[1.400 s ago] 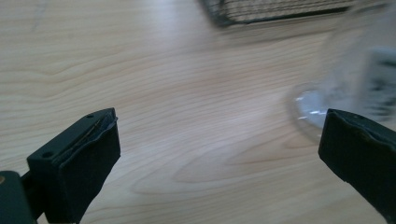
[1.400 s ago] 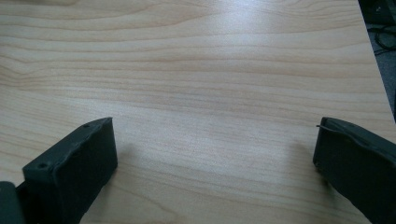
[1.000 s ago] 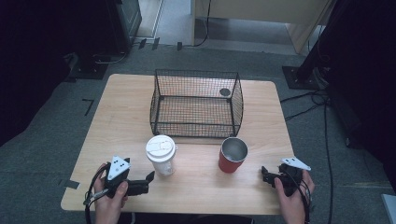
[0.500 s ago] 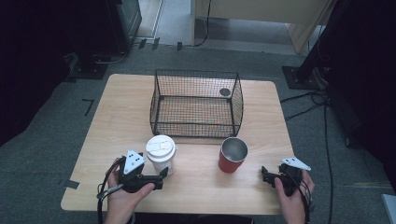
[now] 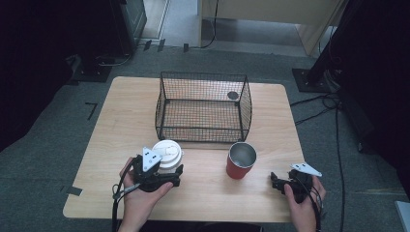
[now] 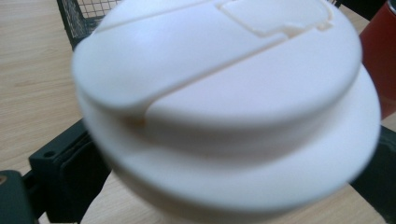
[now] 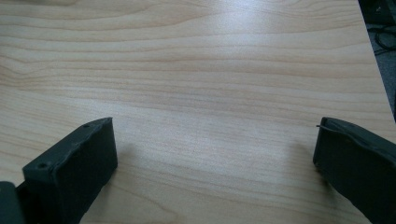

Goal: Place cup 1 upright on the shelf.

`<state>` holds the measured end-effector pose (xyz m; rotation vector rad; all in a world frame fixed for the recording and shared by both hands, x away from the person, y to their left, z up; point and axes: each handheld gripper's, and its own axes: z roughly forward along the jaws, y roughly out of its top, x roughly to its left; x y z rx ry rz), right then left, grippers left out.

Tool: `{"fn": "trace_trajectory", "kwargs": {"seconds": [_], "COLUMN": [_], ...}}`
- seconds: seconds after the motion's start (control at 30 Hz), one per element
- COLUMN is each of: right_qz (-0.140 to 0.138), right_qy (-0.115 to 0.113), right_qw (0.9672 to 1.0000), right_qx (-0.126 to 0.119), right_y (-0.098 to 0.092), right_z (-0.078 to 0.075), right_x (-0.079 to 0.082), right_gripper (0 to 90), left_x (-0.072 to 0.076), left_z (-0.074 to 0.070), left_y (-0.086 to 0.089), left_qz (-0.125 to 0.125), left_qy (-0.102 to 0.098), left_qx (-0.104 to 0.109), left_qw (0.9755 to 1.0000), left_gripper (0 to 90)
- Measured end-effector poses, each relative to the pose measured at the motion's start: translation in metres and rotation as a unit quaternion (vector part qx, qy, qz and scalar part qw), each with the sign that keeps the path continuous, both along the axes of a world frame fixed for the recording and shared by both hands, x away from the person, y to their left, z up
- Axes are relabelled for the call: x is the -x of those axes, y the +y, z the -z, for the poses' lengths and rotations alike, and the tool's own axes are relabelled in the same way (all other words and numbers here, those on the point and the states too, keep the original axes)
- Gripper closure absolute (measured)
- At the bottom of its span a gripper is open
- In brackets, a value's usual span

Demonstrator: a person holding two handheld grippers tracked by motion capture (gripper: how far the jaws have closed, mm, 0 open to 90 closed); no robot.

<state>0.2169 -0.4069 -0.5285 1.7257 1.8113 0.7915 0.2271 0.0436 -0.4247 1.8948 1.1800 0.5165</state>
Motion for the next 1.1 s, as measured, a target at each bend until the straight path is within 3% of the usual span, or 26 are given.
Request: {"fn": "trace_trajectory", "kwargs": {"seconds": [0.1,0.13,0.17,0.4,0.7,0.9,0.97,1.0,1.03,1.1], "right_qz": [0.000,0.000,0.000,0.000,0.000,0.000,-0.001,0.000,0.000,0.000], "right_qy": [0.000,0.000,0.000,0.000,0.000,0.000,0.000,0.000,0.000,0.000], "right_qw": [1.0000,1.0000,1.0000,1.0000,1.0000,1.0000,1.0000,1.0000,1.0000,1.0000], "right_qx": [0.000,0.000,0.000,0.001,0.000,0.000,0.001,0.000,0.000,0.000], "right_y": [0.000,0.000,0.000,0.000,0.000,0.000,0.000,0.000,0.000,0.000], "right_z": [0.000,0.000,0.000,0.000,0.000,0.000,0.000,0.000,0.000,0.000], "right_x": [0.000,0.000,0.000,0.000,0.000,0.000,0.000,0.000,0.000,0.000], "right_gripper": [0.0,0.0,0.0,0.0,0.0,0.0,0.0,0.0,0.0,0.0], "left_x": [-0.004,-0.004,-0.004,-0.006,-0.010,-0.008,-0.008,-0.008,-0.008,-0.008], "left_z": [0.002,0.003,0.003,0.006,0.006,-0.008,-0.016,-0.016,-0.019,-0.021], "left_y": [-0.006,-0.008,-0.009,-0.012,-0.011,-0.016,-0.017,-0.017,-0.016,-0.016], "left_qz": [-0.004,-0.009,-0.014,-0.013,-0.009,0.000,-0.001,-0.001,-0.002,-0.003], "left_qy": [0.002,-0.002,-0.007,-0.031,-0.058,-0.101,-0.124,-0.124,-0.139,-0.147], "left_qx": [-0.002,-0.007,-0.010,-0.028,-0.002,0.010,0.019,0.019,0.022,0.027], "left_qw": [1.0000,0.9999,0.9998,0.9990,0.9983,0.9948,0.9921,0.9921,0.9901,0.9888], "left_gripper": [1.8,1.8,9.2,14.9,16.9,16.9,16.9,16.9,16.9,16.9]}}
